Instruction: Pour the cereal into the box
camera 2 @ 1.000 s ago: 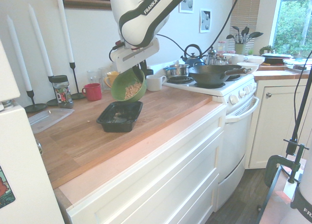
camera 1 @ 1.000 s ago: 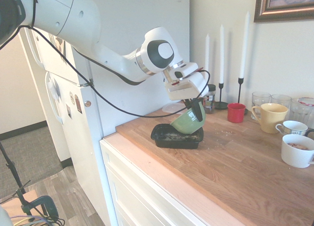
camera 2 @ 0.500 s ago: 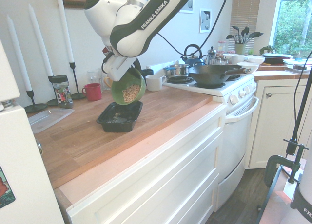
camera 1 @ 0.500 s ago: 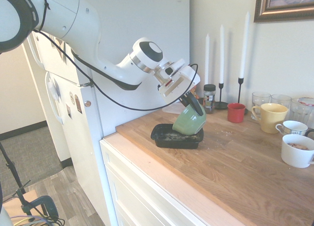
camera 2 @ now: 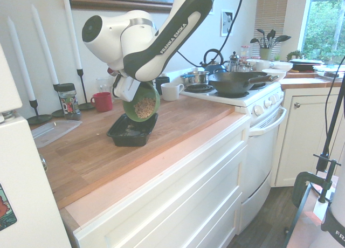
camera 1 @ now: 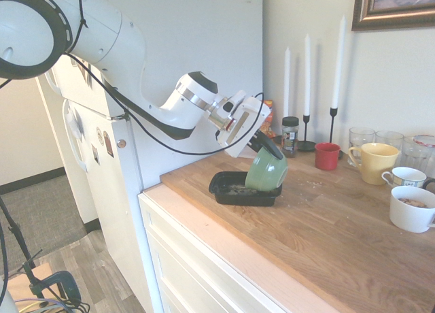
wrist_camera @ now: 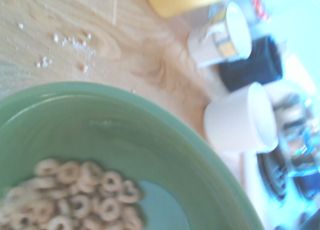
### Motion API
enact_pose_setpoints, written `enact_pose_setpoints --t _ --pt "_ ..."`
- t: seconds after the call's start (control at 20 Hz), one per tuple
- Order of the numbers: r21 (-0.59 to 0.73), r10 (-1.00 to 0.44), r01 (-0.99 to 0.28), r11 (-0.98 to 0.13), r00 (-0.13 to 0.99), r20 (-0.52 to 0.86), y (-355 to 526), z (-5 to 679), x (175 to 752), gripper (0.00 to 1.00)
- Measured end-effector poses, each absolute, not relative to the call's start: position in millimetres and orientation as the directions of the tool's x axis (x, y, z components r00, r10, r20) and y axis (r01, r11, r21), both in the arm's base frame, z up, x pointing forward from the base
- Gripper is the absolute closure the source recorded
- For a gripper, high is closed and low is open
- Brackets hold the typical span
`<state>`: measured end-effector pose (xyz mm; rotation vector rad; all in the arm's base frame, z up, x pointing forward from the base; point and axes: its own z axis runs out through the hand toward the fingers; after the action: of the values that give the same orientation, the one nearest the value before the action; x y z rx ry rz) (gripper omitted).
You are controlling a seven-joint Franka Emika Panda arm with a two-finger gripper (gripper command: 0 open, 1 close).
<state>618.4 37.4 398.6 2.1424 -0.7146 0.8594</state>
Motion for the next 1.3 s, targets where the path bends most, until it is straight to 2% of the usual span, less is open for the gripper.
enact_pose_setpoints --t 0.4,1.3 --pt "0.466 -0.078 -0.666 -0.582 0.616 0.784 69.2 394.1 616.9 1.0" --pt "0.504 0.069 -0.692 -0.517 0.553 0.83 79.8 386.2 621.0 1.0"
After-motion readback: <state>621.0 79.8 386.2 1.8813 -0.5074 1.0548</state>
